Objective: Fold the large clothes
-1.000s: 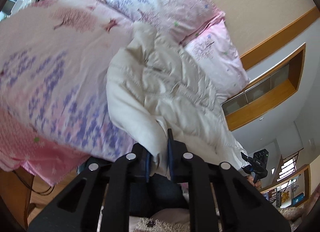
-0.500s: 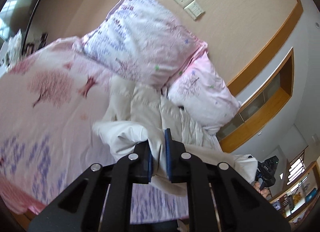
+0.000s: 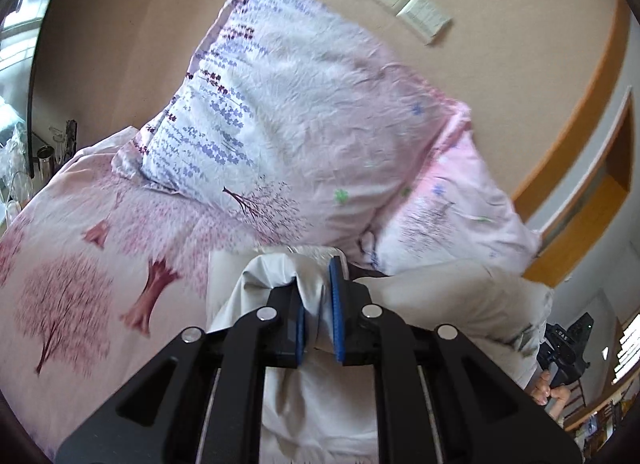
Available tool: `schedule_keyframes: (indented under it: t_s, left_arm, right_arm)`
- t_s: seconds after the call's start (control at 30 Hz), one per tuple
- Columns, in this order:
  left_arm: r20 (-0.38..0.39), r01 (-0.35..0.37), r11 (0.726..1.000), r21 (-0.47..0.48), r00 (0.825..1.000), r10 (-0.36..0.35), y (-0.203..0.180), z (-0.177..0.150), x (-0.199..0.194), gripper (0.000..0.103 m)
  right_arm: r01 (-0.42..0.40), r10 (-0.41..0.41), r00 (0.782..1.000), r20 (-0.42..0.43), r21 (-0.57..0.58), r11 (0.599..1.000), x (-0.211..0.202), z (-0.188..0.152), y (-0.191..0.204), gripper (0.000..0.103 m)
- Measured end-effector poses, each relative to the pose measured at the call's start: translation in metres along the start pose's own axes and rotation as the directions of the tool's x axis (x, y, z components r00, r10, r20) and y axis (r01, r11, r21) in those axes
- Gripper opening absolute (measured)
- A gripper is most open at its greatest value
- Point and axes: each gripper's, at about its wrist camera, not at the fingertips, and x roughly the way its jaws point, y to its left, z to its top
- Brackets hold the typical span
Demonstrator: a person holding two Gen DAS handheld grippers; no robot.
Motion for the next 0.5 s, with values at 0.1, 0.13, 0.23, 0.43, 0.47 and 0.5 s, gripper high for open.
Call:
schedule_keyframes:
  t_s: [0.1,0.13,0.23,0.43,0.47,0.5]
  left_arm:
    - [-0.032,-0.040,0.999,0.001,0.999,0.040,0.000,0.012,0.031,0.011]
    - [-0.052,-0.054,0.999,-0.003,0.997,0.054,0.002,0.016,0.045,0.011]
    - [-0.104,-0.099,0.995,-0.008,0.990,0.098,0.005,0.023,0.076,0.011]
    - [-0.194,-0.163,0.987,-0.001,0.968,0.160,0.011,0.029,0.123,0.011]
    - [-0.205,-0.170,0.985,-0.001,0.965,0.166,0.012,0.029,0.128,0.011]
    - [-0.217,-0.178,0.984,-0.001,0.961,0.174,0.012,0.030,0.133,0.011]
  right_arm:
    - [0.083,-0.080,0.996,-0.045,0.080,0.993,0.033,0.007,-0.015,0.017]
    - [0.115,-0.108,0.992,-0.067,0.108,0.987,0.044,0.009,-0.021,0.017]
    - [0.191,-0.170,0.977,-0.131,0.171,0.967,0.072,0.011,-0.036,0.017]
    - [0.297,-0.239,0.944,-0.227,0.277,0.914,0.103,0.013,-0.055,0.018]
    - [0.313,-0.249,0.939,-0.237,0.288,0.905,0.106,0.013,-0.057,0.019]
    - [0.331,-0.261,0.933,-0.249,0.301,0.894,0.110,0.014,-0.059,0.019]
